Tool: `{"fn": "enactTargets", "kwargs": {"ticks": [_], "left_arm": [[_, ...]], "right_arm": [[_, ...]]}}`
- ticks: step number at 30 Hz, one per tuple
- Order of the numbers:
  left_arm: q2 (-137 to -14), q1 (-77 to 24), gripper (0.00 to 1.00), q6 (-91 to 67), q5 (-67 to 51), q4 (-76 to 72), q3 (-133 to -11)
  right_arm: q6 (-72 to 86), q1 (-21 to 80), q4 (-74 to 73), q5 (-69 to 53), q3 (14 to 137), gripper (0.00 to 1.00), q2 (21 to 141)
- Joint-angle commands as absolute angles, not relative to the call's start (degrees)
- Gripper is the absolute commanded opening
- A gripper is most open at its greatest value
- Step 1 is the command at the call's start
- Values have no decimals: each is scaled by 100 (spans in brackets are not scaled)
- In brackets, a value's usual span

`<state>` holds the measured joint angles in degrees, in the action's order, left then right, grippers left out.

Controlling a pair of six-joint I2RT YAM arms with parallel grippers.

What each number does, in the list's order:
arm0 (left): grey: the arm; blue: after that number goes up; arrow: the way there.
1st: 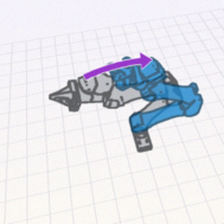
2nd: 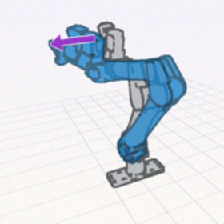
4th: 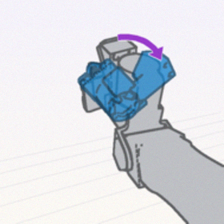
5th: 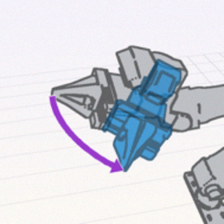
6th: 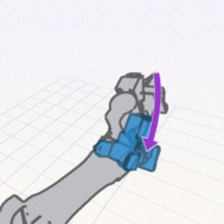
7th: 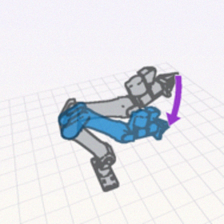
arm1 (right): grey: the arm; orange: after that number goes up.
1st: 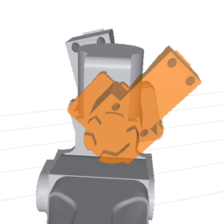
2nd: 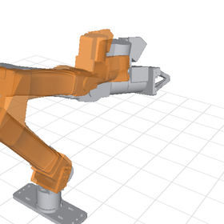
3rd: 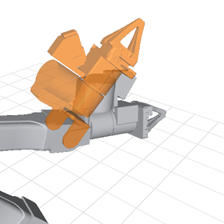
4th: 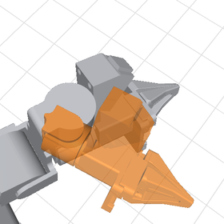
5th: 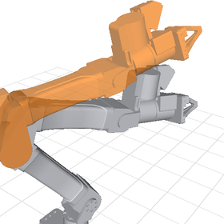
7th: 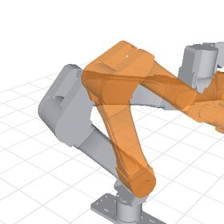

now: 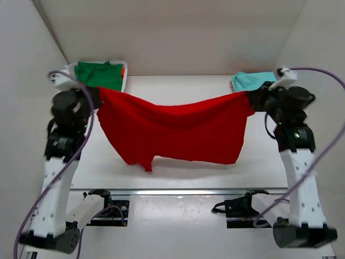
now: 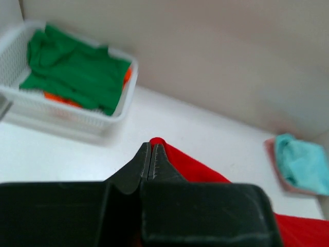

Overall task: Fold and stack the t-shirts
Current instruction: Flatten out the tshirt

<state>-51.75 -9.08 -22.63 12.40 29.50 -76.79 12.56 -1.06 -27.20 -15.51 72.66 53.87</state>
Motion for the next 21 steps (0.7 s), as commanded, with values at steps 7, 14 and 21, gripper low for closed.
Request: {"fn": "enactTargets", "kwargs": {"ticks": [7, 14, 21], "left_arm": [[-8276, -677, 32, -2082, 986, 1714, -7145], [-7911, -457, 71, -1960, 213, 1695, -6585], [-6022, -1351, 66, -2258, -282, 2468, -4118]], "right_arm": [[563, 62, -2214, -617, 8180, 16, 8955], [650, 17, -2170, 150, 7895, 60, 8844], [1423, 464, -2733, -17, 5636, 59, 7272]]}}
